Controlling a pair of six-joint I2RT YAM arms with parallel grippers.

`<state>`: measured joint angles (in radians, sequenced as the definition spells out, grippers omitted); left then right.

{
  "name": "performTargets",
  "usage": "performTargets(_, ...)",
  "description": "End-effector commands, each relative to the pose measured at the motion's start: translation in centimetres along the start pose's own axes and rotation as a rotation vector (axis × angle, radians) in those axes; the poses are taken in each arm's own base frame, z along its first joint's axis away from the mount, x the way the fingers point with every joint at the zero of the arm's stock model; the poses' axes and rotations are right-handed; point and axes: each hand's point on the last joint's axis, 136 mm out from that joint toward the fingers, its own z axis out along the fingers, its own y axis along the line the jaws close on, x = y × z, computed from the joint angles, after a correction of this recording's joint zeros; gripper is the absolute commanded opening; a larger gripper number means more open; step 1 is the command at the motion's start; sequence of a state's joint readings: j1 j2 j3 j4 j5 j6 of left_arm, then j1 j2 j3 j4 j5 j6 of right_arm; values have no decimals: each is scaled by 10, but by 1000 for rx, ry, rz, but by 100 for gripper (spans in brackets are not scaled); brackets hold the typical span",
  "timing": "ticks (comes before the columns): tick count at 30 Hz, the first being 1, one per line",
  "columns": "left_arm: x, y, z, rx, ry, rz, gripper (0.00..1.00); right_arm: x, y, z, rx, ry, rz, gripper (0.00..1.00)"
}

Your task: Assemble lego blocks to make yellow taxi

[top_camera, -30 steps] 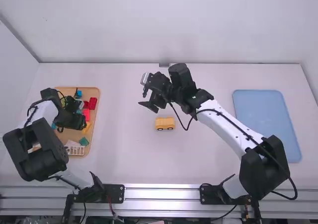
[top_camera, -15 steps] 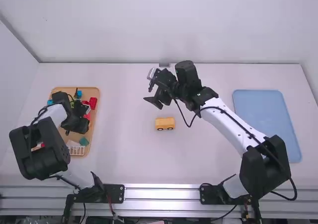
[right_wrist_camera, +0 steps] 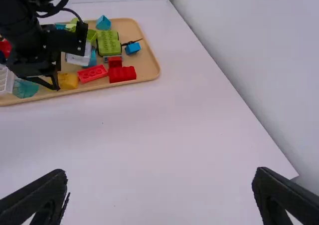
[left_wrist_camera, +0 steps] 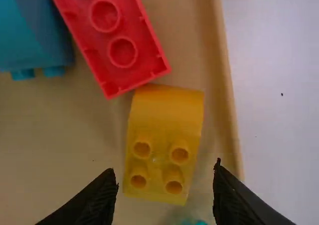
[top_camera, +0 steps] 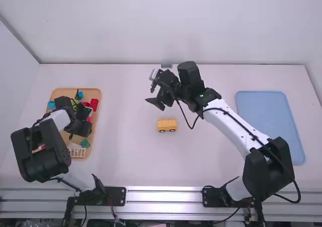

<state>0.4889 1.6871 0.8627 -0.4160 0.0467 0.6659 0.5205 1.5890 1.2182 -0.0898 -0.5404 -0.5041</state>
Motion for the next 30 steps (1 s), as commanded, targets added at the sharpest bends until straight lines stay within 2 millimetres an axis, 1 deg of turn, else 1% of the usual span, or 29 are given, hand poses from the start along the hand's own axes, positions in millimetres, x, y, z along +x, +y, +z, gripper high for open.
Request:
performTargets(1,3,-3,6,20,1,-17,49,-17,-6,-6,13,-34,-16,99)
performTargets(4,3,-8,10,37,-21,-22,46,-17,-6,-6,14,-33,-18,99)
performTargets(8,9,-10,16,13,-8,-15,48,-17,-6,-6,14,-34,-21,99)
performTargets(11,6,-9,16,15,-20,-14,48,-18,-6,-6,15,-37,-23,99)
performTargets(13,7,-8,16,12,-20,-24,39,-18,-8,-6,21,-36,-25,99)
performTargets(15,5,-5,16,0,-26,-32,24,-18,-8,-6,23,-35,-24,99)
performTargets(16,3,-5,16,-4,-31,-28,19,-18,-8,-6,22,-35,-24,99)
performTargets(19,-4,-3,11,-17,-47,-24,17,-17,-8,-6,27,-30,-22,99)
performTargets(21,-8,3,1,-38,-55,-50,9,-15,-10,-6,37,-22,-18,99)
performTargets(22,-12,8,-8,-61,-65,-85,3,-14,-11,-6,43,-16,-15,99)
performTargets(23,-14,8,-12,-63,-72,-87,2,-13,-11,-6,42,-15,-15,99)
performTargets(24,-24,4,-30,-39,-121,-68,5,-13,-11,-6,41,-12,-15,99)
performTargets(26,-36,-9,-44,17,-184,-5,7,-11,-11,-7,41,-8,-12,99)
performTargets(27,-49,-30,-59,75,-252,105,8,-9,-14,-8,46,-6,-6,99)
performTargets(28,-50,-33,-60,80,-259,118,8,-9,-15,-9,46,-6,-5,99)
performTargets(30,-61,-64,-72,141,-312,275,7,-6,-18,-11,48,0,4,99)
